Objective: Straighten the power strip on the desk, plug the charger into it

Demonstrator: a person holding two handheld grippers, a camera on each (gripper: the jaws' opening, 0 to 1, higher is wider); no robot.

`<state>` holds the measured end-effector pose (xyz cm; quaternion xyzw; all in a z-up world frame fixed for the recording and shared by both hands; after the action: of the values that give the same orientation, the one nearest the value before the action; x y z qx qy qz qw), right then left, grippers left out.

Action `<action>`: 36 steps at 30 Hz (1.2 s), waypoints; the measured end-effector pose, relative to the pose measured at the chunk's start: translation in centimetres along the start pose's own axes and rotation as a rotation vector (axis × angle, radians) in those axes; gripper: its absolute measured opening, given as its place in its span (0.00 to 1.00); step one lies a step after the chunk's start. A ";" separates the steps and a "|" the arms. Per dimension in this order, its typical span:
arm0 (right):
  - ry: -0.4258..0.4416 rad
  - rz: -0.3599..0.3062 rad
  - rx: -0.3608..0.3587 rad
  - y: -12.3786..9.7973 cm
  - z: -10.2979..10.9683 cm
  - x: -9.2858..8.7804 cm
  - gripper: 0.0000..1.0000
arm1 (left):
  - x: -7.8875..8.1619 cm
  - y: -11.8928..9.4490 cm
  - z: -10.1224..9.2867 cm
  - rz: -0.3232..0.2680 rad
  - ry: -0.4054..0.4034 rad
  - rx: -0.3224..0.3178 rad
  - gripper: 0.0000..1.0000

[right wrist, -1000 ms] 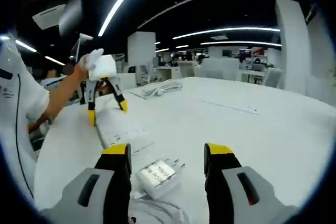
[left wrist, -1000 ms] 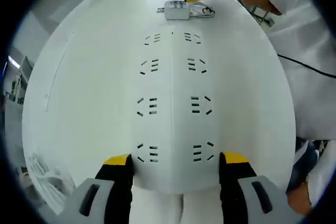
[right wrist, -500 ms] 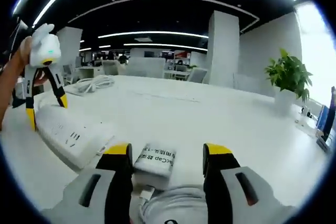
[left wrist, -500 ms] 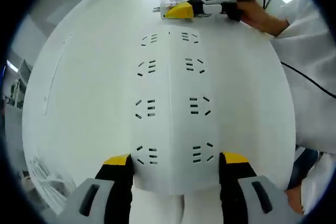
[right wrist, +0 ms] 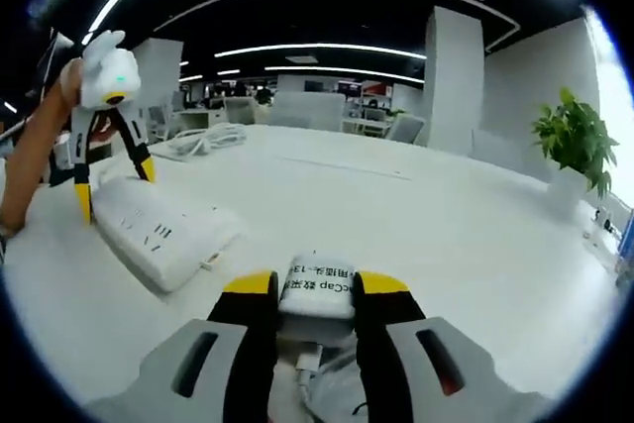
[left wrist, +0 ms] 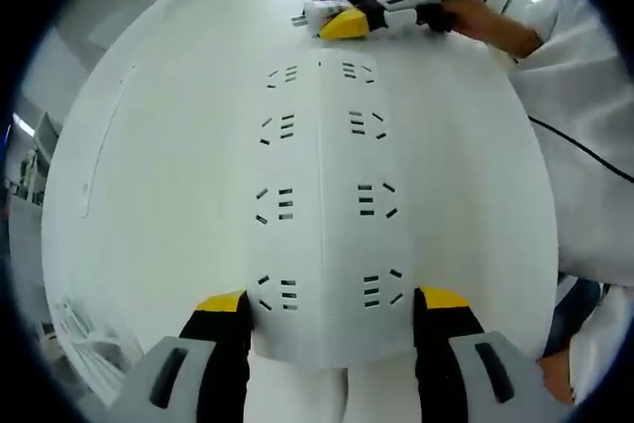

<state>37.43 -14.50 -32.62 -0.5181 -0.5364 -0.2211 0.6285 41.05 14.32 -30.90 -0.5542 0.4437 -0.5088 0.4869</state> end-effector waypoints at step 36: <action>0.207 0.181 0.448 -3.2 2.4 5.2 0.26 | 0.1 0.0 0.1 -0.001 0.016 -0.001 0.67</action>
<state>35.36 -12.11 -26.89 -0.3866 -0.4562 -0.0914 0.7963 41.13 14.21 -30.94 -0.5506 0.4476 -0.5132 0.4828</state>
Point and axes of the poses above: the point that each gripper's makers call its tool centre point, and the gripper's own axes: y roughly forward along the fingers, z roughly to its left, x roughly out of its top, the point moved 7 cm from there along -y, roughly backward along the fingers, and after that the axes turned 5 degrees about z, right-handed, at the moved point
